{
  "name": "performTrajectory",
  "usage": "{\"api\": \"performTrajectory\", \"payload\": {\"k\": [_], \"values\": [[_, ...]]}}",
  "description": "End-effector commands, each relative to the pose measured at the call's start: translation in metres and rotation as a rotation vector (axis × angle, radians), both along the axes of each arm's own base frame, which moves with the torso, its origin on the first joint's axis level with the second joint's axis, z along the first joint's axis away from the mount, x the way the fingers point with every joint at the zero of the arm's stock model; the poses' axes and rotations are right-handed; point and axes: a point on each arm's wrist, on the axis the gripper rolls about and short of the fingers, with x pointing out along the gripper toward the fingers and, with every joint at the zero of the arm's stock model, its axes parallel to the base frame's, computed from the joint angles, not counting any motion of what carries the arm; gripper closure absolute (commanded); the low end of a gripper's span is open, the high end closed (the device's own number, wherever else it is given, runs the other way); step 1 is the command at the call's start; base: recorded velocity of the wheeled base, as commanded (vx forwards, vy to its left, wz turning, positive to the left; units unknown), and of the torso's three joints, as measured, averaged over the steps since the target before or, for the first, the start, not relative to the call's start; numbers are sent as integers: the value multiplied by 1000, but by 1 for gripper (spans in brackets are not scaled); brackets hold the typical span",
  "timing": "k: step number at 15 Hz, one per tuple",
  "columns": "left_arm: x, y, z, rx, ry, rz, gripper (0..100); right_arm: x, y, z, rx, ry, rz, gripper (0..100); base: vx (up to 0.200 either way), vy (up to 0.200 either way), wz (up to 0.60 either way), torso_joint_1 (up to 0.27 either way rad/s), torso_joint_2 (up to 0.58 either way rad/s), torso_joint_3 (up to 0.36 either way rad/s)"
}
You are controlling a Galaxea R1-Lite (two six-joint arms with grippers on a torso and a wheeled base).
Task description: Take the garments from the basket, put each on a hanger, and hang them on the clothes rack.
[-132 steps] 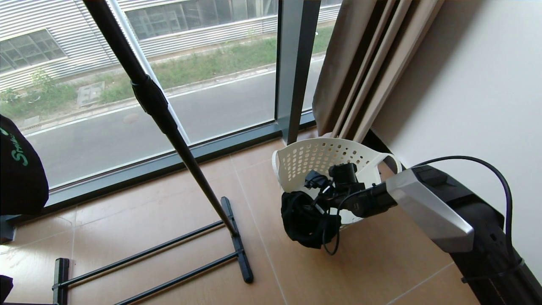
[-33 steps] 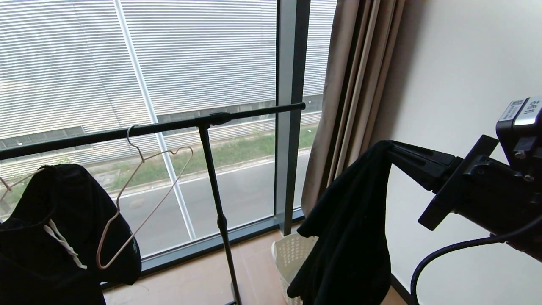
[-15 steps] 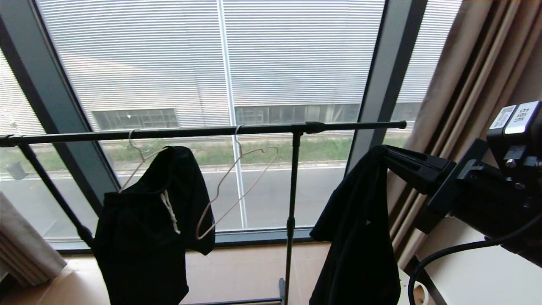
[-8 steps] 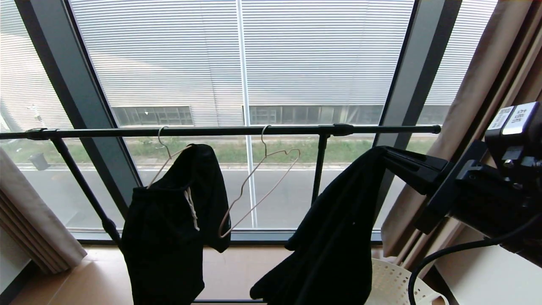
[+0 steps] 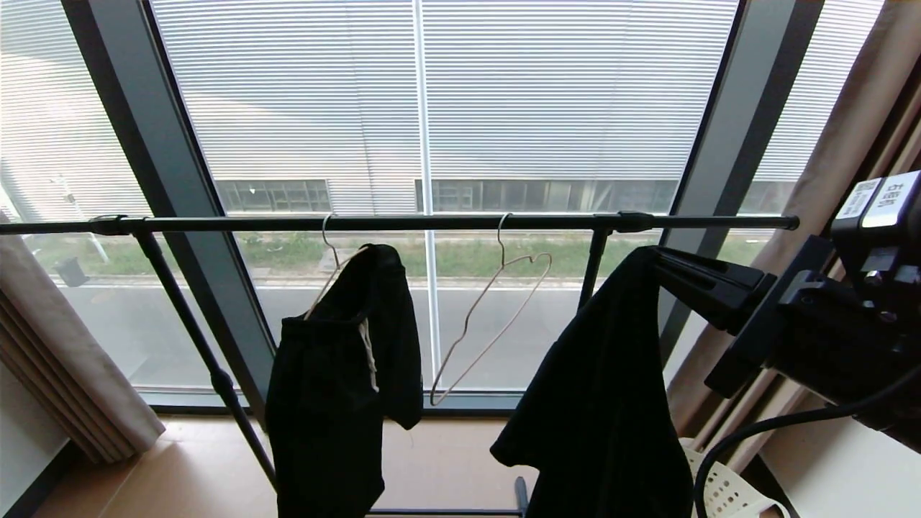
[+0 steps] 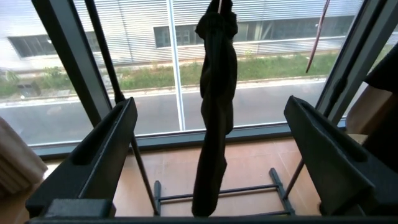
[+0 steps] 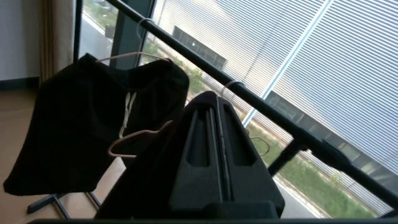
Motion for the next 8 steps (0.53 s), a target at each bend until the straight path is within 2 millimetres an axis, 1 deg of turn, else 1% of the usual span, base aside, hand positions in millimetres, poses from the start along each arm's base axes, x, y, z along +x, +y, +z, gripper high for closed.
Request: {"api": "performTrajectory", "payload": {"k": [1,7,8], "values": [[0,0,0,0,1,1,0,0,0,0,-3,1,1,100,-200,0,0,32,12,2],[0,0,0,0,0,3,0,0,0,-1,-4,3,1,100,-200,0,0,-5,1,0],[0,0,0,2,0,0,0,0,0,-1,-3,4,1,100,0,0,0,0,0,0]]}}
